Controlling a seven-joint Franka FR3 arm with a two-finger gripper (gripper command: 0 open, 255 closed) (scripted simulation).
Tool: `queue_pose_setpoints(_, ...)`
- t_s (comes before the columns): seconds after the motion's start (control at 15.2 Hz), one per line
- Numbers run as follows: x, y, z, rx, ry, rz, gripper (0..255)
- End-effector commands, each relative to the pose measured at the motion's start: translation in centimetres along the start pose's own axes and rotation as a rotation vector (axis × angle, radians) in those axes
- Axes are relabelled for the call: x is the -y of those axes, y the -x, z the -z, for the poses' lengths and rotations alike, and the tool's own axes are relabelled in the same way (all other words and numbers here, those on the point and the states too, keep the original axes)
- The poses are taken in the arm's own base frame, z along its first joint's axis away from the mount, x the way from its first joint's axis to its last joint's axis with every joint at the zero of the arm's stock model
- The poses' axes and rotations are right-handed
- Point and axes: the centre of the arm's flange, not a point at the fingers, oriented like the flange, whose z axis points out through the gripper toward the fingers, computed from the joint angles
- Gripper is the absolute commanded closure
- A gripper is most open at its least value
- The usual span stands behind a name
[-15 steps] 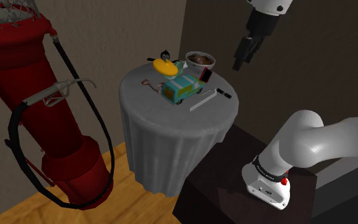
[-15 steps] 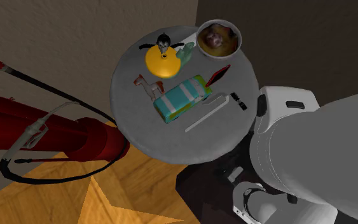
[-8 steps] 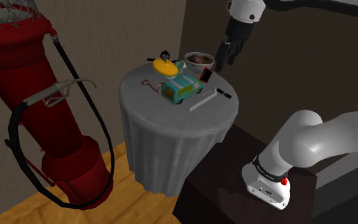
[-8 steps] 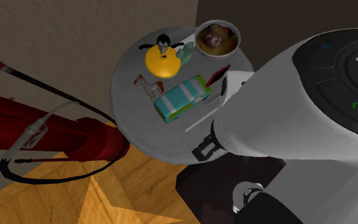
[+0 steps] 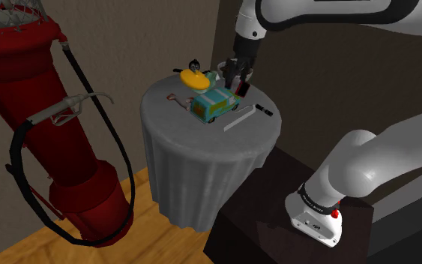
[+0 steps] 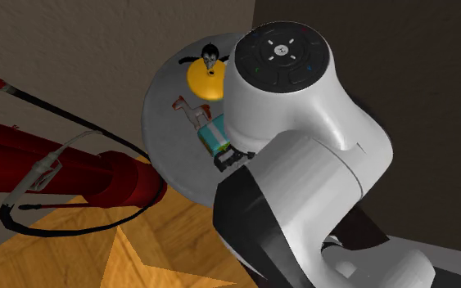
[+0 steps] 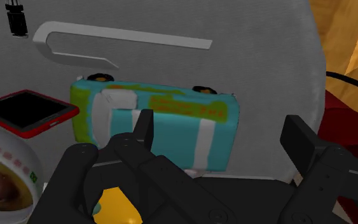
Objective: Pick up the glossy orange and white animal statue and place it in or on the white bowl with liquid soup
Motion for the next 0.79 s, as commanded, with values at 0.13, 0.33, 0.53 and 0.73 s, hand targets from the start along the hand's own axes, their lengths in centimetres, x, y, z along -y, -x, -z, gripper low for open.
queue_pose_setpoints(0.13,0.4,-4.5,-2.6,-0.002,0.000,0.001,0)
queue_pose_setpoints(0.33,0.6,-7.8,-4.7,-0.003,0.000,0.001,0)
queue_pose_setpoints(0.53,0.8,-11.2,-6.8,-0.003,0.000,0.001,0)
queue_pose_setpoints(0.73,1.1,-14.5,-8.9,-0.004,0.000,0.001,0)
